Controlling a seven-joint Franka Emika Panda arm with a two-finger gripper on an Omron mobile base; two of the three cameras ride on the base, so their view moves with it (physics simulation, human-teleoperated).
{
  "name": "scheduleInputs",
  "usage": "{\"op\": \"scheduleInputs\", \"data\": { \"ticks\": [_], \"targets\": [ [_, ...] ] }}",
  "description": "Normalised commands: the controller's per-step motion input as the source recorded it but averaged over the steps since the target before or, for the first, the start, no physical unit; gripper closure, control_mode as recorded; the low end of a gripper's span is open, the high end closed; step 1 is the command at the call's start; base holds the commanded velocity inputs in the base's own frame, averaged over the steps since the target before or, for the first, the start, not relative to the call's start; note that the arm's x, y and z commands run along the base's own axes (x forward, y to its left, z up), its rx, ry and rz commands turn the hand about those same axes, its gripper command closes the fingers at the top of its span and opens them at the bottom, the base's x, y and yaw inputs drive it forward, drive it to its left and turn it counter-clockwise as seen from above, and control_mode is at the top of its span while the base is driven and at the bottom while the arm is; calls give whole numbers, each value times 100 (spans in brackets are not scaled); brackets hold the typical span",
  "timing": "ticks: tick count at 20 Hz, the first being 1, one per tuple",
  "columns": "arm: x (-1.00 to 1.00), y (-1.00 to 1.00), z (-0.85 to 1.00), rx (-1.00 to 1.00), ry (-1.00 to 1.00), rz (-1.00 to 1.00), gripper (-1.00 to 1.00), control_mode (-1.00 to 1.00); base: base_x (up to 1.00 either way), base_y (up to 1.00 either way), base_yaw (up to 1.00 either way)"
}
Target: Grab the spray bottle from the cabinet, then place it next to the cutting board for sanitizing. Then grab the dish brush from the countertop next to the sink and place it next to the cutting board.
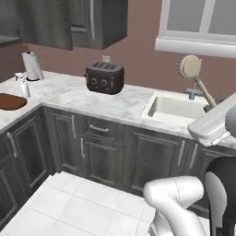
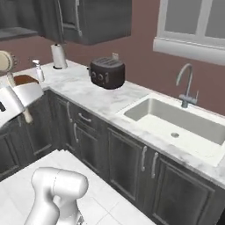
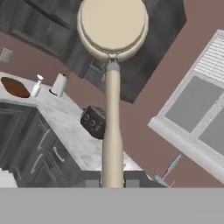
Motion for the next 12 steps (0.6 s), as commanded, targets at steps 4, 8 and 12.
{"op": "scheduleInputs", "data": {
  "ticks": [4, 8, 12],
  "targets": [
    [0, 0, 0, 0, 0, 0, 100, 100, 0, 4, 100],
    [0, 0, 0, 0, 0, 0, 100, 100, 59, 0, 90],
    [0, 0, 0, 0, 0, 0, 100, 100, 100, 4, 51]
  ]
}}
